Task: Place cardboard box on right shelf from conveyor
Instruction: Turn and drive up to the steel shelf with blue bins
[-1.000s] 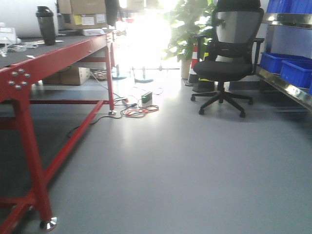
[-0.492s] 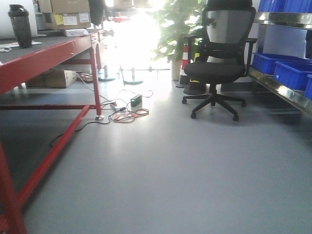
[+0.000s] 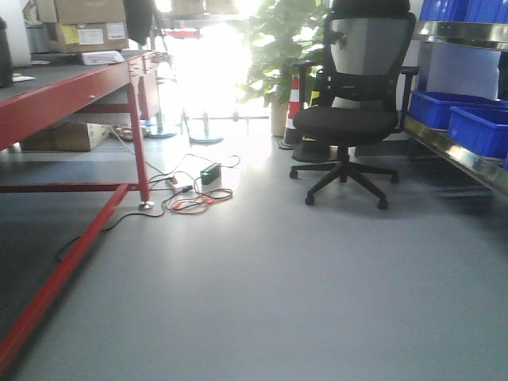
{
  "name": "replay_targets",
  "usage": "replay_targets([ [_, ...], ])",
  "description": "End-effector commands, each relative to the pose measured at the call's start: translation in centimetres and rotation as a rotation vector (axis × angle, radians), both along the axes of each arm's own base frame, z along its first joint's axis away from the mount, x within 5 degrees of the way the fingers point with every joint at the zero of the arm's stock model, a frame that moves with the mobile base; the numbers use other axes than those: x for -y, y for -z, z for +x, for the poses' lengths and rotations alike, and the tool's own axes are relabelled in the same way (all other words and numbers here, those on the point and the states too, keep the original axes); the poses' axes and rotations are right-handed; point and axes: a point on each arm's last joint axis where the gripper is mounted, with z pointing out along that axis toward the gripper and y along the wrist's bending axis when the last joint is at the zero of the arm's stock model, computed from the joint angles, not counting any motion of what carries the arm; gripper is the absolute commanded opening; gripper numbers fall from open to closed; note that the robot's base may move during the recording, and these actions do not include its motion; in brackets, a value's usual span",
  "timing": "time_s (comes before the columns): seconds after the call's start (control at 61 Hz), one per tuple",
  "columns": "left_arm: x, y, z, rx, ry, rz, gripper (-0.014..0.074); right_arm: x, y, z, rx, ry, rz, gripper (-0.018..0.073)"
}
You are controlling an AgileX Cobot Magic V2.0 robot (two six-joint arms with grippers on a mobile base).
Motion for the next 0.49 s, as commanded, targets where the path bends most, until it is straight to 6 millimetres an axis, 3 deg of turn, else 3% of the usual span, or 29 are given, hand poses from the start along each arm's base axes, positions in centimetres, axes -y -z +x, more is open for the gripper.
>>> replay_targets([
  [0.0, -0.05, -0.6, -0.01, 0.084, -0.006, -0.012, -0.0116, 0.12, -1.9, -0.15, 0.129, 0.015, -0.019, 0.0008],
  [0.475, -0.05, -0.6, -0.01, 0.084, -0.006, -0.012, -0.0116, 0.12, -1.9, -0.15, 0.129, 0.015, -0.019, 0.0008],
])
